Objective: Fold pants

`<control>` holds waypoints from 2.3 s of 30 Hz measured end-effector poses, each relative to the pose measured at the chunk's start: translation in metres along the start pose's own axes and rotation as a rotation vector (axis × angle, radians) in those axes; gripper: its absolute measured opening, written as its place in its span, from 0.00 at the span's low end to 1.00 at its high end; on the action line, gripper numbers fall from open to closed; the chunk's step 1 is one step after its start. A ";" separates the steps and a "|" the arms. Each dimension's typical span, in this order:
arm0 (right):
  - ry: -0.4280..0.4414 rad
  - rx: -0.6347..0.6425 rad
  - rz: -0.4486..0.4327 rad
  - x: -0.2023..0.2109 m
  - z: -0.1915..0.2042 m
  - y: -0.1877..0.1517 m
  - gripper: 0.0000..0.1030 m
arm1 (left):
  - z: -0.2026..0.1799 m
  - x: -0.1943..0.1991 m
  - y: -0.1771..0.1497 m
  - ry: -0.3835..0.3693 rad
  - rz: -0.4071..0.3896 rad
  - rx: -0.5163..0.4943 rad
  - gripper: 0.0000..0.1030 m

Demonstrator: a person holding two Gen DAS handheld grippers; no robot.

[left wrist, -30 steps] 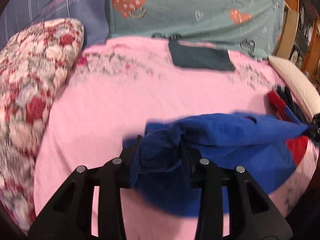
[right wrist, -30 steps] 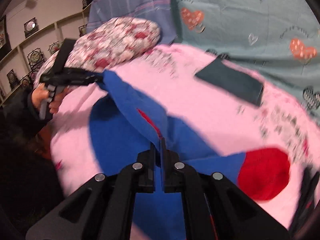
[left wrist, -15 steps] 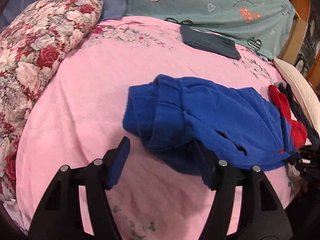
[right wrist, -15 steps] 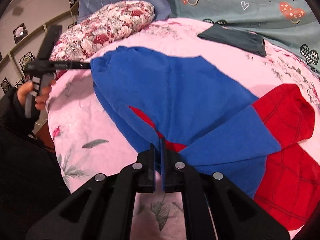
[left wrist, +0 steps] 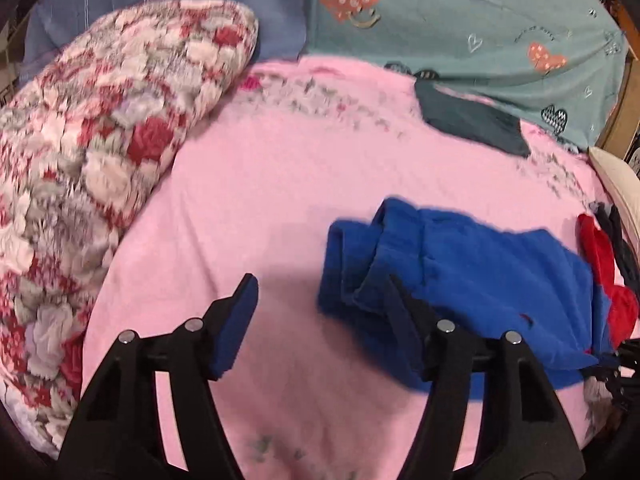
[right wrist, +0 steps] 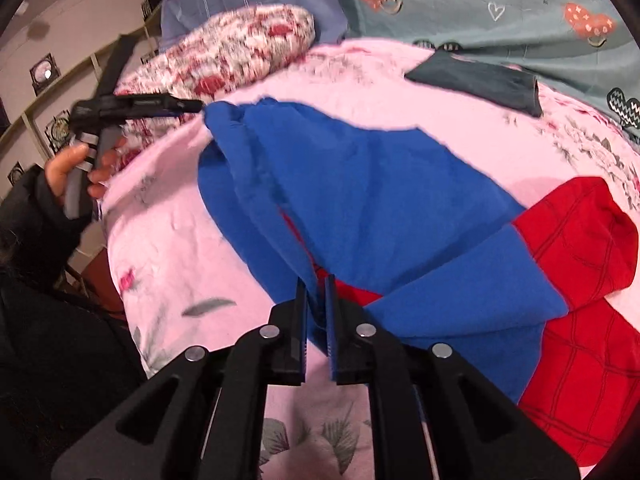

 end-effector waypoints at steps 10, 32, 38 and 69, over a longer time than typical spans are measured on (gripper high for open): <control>0.019 -0.008 0.041 -0.007 -0.002 -0.006 0.14 | -0.078 0.033 0.009 -0.195 -0.077 -0.054 0.77; -0.568 -0.302 0.016 0.016 -0.187 0.106 0.88 | -0.205 0.010 -0.032 -0.292 0.016 -0.262 0.83; -0.634 -0.308 0.256 -0.053 -0.212 0.068 0.03 | -0.247 -0.035 -0.071 -0.310 0.138 -0.339 0.83; -0.609 -0.773 -0.192 0.184 -0.278 -0.040 0.09 | -0.254 -0.040 -0.070 -0.292 0.153 -0.362 0.93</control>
Point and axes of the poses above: each gripper's, at about its wrist camera, not at the fingertips, and x roughly against the way its jaws point, z to its left, y to its top, the point moved 2 cm from there along -x, roughly the way its jaws point, and after that the axes turned 15 degrees about -z, right-handed, at the moved point
